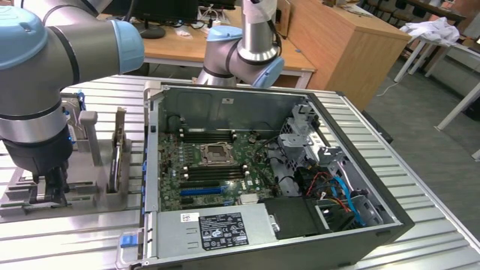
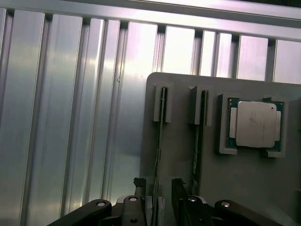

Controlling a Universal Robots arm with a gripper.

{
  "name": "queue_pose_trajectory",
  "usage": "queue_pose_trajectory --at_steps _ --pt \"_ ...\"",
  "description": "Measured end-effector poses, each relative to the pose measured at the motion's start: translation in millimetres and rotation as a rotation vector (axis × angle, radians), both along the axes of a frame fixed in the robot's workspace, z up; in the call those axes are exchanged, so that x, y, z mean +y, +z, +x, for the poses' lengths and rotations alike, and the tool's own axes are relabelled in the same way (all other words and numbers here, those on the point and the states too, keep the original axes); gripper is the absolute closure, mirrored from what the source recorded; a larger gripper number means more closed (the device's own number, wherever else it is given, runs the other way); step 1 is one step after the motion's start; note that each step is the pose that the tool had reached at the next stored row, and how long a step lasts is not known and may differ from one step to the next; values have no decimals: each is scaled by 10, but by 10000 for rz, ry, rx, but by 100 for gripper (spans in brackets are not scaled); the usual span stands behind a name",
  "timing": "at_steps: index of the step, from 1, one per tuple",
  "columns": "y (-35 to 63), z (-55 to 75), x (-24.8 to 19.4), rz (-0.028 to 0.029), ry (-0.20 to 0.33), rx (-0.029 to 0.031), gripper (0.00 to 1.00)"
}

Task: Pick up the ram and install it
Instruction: 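Pick up the ram and move it above insertion slot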

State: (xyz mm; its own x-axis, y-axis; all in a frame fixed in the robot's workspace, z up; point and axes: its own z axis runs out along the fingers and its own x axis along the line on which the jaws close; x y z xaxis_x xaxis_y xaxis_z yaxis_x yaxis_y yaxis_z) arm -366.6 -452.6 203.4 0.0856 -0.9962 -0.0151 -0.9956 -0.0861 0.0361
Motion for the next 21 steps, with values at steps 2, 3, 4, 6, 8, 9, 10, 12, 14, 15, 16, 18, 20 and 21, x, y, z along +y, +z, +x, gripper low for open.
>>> queue_pose_trajectory --at_steps 2,3,4,6,8,9,10,12,14,15,16,18,20,21 --pt "0 0 0 0 -1 0 66" --pt "0 0 0 0 0 0 66" --pt "0 0 0 1 0 0 73" --pt "0 0 0 0 -1 0 73" --pt "-2 0 0 3 -1 0 73" --pt "-7 0 1 6 -1 -1 73" --pt "-11 0 0 6 -1 0 73" --pt "-18 0 0 5 0 1 73" --pt "-18 0 0 4 0 2 73" --pt "-19 0 0 5 0 1 73" --pt "-21 1 -7 7 2 -2 73" --pt "-20 1 -19 6 1 -1 73" --pt "-19 0 -20 6 -2 0 73" --pt "-24 -1 -21 7 -2 -2 73"
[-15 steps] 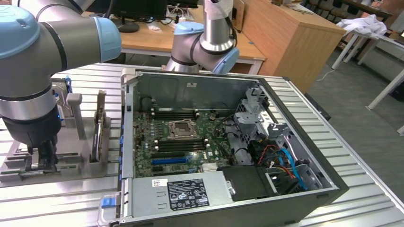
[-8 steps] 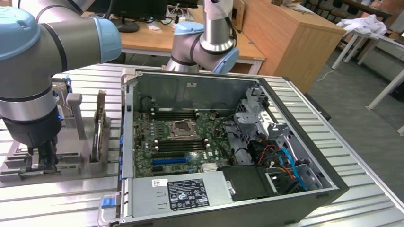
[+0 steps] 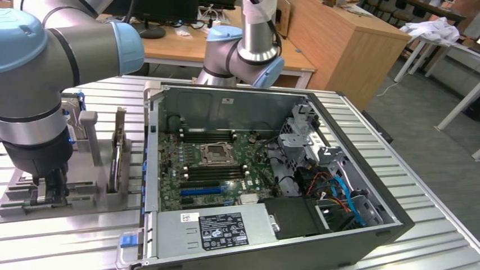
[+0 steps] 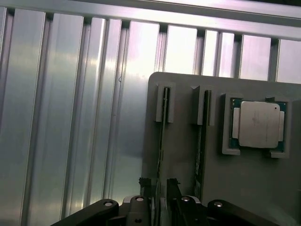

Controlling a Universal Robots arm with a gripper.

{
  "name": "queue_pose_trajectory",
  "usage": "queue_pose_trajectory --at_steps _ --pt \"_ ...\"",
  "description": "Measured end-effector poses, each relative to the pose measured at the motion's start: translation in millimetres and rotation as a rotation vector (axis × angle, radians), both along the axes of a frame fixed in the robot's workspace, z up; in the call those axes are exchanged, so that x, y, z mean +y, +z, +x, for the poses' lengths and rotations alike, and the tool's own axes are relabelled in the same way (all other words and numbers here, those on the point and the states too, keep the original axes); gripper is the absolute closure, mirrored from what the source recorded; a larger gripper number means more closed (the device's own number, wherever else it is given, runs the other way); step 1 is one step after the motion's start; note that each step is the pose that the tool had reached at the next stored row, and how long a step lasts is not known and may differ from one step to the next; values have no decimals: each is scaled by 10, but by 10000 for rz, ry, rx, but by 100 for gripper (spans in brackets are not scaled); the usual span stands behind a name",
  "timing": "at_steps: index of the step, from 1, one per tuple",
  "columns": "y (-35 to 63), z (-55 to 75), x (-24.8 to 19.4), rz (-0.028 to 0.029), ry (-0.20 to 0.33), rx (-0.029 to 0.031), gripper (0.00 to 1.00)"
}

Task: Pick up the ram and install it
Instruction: 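Pick up the ram and move it above insertion slot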

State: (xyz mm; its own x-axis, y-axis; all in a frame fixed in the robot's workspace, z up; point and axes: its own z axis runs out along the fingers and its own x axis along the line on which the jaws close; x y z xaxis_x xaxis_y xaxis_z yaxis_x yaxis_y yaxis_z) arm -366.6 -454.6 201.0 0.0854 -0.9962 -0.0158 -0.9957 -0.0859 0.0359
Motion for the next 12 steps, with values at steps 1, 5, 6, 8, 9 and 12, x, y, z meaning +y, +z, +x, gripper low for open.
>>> queue_pose_trajectory --at_steps 1,5,6,8,9,12 --pt "-9 0 -1 -1 1 0 73" --pt "-15 1 -1 -2 2 2 73" --pt "-15 1 -1 -2 2 2 73" --pt "-16 2 0 0 2 0 73" --pt "-17 2 2 1 4 -2 73" --pt "-16 1 3 -1 2 1 73"
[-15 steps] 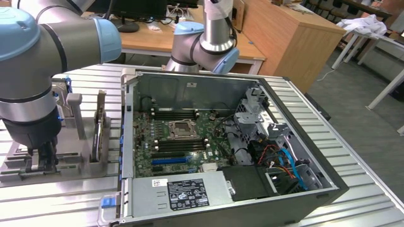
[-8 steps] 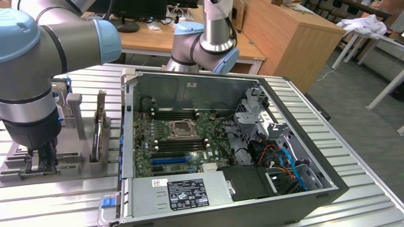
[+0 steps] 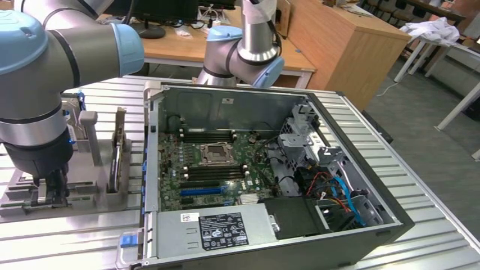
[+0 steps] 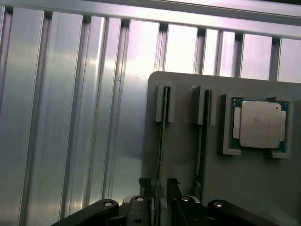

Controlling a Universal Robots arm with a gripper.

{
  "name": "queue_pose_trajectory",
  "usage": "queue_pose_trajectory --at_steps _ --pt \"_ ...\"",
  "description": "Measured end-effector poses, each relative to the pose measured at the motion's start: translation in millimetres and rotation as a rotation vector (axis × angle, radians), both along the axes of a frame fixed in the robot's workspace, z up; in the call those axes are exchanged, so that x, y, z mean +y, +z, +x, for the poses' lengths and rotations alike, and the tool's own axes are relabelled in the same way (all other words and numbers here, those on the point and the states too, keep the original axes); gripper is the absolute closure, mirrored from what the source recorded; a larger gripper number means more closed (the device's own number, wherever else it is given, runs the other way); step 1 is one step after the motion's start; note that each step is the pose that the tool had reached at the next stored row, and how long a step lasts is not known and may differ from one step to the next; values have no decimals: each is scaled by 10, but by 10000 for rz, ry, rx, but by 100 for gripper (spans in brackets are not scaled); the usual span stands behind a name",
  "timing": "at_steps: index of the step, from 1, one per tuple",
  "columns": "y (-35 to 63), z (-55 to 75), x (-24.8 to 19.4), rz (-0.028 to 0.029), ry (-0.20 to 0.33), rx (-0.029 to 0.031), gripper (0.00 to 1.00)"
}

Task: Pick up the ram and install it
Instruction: 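Pick up the ram and move it above insertion slot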

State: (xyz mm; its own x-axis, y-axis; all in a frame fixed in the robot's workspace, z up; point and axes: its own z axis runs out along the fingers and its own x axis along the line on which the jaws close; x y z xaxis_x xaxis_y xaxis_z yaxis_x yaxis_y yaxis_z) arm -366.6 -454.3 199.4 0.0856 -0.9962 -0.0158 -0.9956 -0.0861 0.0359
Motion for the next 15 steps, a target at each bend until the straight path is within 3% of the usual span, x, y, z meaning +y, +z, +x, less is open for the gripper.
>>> queue_pose_trajectory --at_steps 7,9,10,15 --pt "1 0 0 0 0 1 73" --pt "0 0 0 0 0 1 74" --pt "1 0 0 -1 0 1 81" --pt "1 0 0 -1 0 1 81"
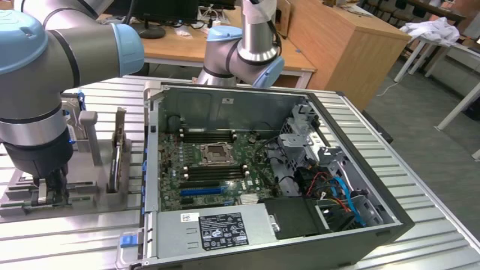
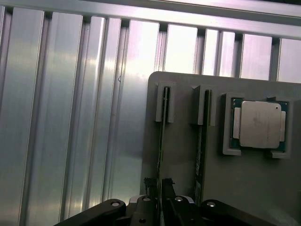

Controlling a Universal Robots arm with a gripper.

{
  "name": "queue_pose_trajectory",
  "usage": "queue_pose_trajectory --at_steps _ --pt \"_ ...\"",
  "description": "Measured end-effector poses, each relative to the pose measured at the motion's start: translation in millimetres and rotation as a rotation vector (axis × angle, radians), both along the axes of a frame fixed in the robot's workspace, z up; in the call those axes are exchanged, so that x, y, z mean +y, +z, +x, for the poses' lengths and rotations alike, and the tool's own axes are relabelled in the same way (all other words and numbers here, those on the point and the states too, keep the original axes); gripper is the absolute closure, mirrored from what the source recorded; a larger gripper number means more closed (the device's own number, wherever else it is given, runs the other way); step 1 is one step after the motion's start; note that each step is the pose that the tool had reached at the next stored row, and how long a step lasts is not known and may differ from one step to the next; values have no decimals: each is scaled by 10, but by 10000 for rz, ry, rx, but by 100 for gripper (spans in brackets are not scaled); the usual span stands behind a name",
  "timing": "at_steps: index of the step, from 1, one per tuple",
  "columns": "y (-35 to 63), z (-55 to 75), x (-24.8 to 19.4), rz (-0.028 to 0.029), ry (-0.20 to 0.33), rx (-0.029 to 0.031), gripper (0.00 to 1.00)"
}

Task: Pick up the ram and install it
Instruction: 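Pick up the ram and move it above insertion slot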

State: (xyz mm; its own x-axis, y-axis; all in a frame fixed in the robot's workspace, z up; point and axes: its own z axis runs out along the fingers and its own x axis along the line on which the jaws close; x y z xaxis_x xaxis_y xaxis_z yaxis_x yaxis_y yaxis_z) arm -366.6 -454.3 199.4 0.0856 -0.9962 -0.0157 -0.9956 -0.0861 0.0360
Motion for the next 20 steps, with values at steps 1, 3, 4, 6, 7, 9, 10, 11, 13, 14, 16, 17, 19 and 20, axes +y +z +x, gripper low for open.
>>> queue_pose_trajectory --at_steps 1,3,4,6,7,9,10,11,13,14,16,17,19,20 --pt "0 0 0 0 0 0 81" --pt "0 0 0 0 0 0 81" --pt "0 0 0 0 0 -1 81" --pt "0 0 0 0 0 -1 88" --pt "0 0 0 0 0 -1 88" --pt "0 0 0 0 0 0 88" --pt "0 0 0 0 0 0 88" --pt "0 0 0 0 0 0 88" --pt "0 0 0 0 0 0 88" --pt "0 0 0 0 0 -1 88" --pt "0 0 0 0 0 0 88" --pt "0 0 0 0 0 0 88" --pt "0 0 0 0 -37 0 88" --pt "0 0 0 0 -55 1 88"
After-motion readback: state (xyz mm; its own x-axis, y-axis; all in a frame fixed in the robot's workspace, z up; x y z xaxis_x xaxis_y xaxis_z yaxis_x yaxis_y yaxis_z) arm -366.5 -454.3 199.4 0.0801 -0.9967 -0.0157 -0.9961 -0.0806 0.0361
